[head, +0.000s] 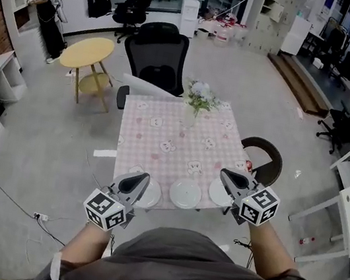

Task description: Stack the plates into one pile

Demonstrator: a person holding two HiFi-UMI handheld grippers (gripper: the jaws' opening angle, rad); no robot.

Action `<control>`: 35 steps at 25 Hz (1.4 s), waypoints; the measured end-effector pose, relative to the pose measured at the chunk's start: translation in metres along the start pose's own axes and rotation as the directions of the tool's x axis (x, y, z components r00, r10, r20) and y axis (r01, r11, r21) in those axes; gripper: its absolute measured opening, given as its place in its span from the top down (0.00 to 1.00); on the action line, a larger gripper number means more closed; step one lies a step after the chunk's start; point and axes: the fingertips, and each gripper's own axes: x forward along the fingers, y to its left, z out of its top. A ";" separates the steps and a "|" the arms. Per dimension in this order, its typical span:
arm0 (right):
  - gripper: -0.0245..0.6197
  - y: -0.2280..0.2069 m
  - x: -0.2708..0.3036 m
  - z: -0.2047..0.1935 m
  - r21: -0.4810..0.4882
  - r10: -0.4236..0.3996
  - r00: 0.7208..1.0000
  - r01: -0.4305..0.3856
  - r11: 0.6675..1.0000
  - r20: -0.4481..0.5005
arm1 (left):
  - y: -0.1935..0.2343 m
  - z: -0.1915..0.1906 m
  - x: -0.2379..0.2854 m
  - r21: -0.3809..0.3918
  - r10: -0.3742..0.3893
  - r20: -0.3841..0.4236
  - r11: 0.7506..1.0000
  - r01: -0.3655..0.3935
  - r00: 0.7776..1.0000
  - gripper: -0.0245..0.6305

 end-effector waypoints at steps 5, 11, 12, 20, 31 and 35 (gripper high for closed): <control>0.97 -0.020 0.025 -0.005 0.027 0.010 1.000 -0.009 1.000 -0.023 | 0.025 -0.009 0.018 -0.030 0.007 -0.023 1.000 -0.007 1.000 0.96; 0.97 -0.058 0.029 -0.008 0.046 0.063 0.998 -0.062 0.997 -0.019 | 0.022 -0.017 0.053 -0.041 0.049 -0.050 0.998 -0.051 0.998 0.96; 0.97 -0.068 0.026 -0.009 0.049 0.079 0.997 -0.078 0.996 -0.016 | 0.017 -0.018 0.061 -0.043 0.065 -0.052 0.997 -0.068 0.997 0.96; 0.97 -0.127 0.018 -0.015 0.019 0.224 0.974 -0.223 0.975 -0.039 | -0.010 -0.022 0.110 -0.092 0.224 -0.026 0.970 -0.226 0.974 0.96; 0.97 -0.138 0.018 -0.030 0.047 0.217 0.976 -0.215 0.975 -0.036 | -0.005 -0.025 0.127 -0.093 0.188 -0.051 0.977 -0.193 0.981 0.95; 0.97 -0.138 0.016 -0.031 0.052 0.200 0.979 -0.198 0.979 -0.038 | -0.004 -0.026 0.130 -0.101 0.163 -0.054 0.981 -0.167 0.985 0.95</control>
